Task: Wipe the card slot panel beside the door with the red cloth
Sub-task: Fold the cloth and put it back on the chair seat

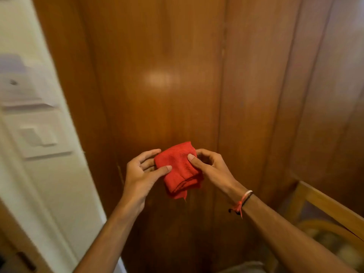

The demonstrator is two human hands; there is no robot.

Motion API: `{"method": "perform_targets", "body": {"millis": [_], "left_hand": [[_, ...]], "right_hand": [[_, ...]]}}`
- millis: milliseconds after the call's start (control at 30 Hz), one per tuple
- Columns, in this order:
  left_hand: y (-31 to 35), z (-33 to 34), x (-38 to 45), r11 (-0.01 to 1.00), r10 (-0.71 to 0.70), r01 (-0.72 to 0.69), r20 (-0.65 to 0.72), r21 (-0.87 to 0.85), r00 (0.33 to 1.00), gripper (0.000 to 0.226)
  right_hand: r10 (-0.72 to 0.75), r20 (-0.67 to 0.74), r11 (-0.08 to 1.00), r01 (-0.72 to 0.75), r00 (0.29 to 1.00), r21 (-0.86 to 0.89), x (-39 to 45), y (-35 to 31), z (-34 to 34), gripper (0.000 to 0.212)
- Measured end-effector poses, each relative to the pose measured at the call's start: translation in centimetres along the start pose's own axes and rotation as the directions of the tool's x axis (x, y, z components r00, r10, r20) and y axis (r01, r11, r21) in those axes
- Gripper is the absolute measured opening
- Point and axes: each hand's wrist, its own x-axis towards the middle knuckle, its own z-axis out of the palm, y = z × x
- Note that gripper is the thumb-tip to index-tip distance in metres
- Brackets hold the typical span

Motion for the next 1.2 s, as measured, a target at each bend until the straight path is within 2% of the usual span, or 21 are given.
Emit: {"method": "perform_targets", "body": {"millis": [200, 333, 533, 600, 700, 800, 833, 900, 933, 1000, 1133, 1200], "left_hand": [[-8.2, 7.7, -1.6, 0.959, -0.268, 0.278, 0.139, -0.060, 0.953, 0.055], [-14.9, 12.2, -3.8, 0.878, -0.470, 0.479, 0.164, -0.018, 0.867, 0.050], [-25.9, 17.6, -10.0, 0.602, -0.797, 0.797, 0.084, 0.046, 0.598, 0.034], [-29.7, 18.5, -12.6, 0.502, -0.865, 0.863, 0.051, 0.064, 0.499, 0.030], [-35.4, 19.9, -16.4, 0.361, -0.932, 0.930, -0.012, 0.069, 0.363, 0.027], [-39.1, 21.5, -19.0, 0.283, -0.956, 0.956, -0.059, 0.082, 0.288, 0.019], [-40.3, 22.0, -19.8, 0.259, -0.961, 0.961, -0.071, 0.096, 0.266, 0.018], [-42.4, 22.5, -21.3, 0.184, -0.979, 0.977, -0.067, 0.108, 0.192, 0.017], [-43.3, 22.5, -22.0, 0.156, -0.986, 0.983, -0.042, 0.099, 0.161, 0.019], [-45.0, 22.5, -23.3, 0.127, -0.992, 0.986, 0.001, 0.111, 0.128, 0.031], [-46.9, 22.9, -24.6, 0.098, -0.995, 0.990, 0.005, 0.098, 0.098, 0.040], [-46.8, 22.8, -25.2, 0.093, -0.996, 0.990, 0.009, 0.108, 0.093, 0.040]], "right_hand": [[0.273, -0.047, 0.961, -0.274, 0.961, -0.023, -3.9, 6.7, -6.8, 0.005], [0.487, -0.122, 0.872, -0.488, 0.865, 0.027, -6.8, 12.8, -9.8, 0.010], [0.788, -0.128, 0.615, -0.776, 0.602, 0.141, -12.1, 25.6, -13.4, 0.017], [0.854, -0.149, 0.519, -0.833, 0.498, 0.190, -14.4, 30.0, -13.8, 0.030], [0.918, -0.184, 0.387, -0.895, 0.352, 0.222, -17.6, 36.3, -13.8, 0.032], [0.948, -0.232, 0.268, -0.940, 0.219, 0.210, -20.2, 41.3, -13.6, 0.036], [0.955, -0.237, 0.230, -0.952, 0.179, 0.204, -21.0, 43.0, -13.6, 0.032], [0.966, -0.233, 0.161, -0.968, 0.114, 0.192, -22.2, 46.1, -13.5, 0.008], [0.972, -0.220, 0.128, -0.972, 0.083, 0.199, -22.7, 47.0, -13.4, 0.010], [0.976, -0.210, 0.091, -0.978, 0.051, 0.187, -23.5, 48.7, -13.0, 0.021], [0.988, -0.152, 0.054, -0.988, 0.031, 0.145, -24.6, 50.5, -12.0, 0.024], [0.994, -0.101, 0.054, -0.992, 0.043, 0.113, -25.0, 50.9, -11.6, 0.017]]}}
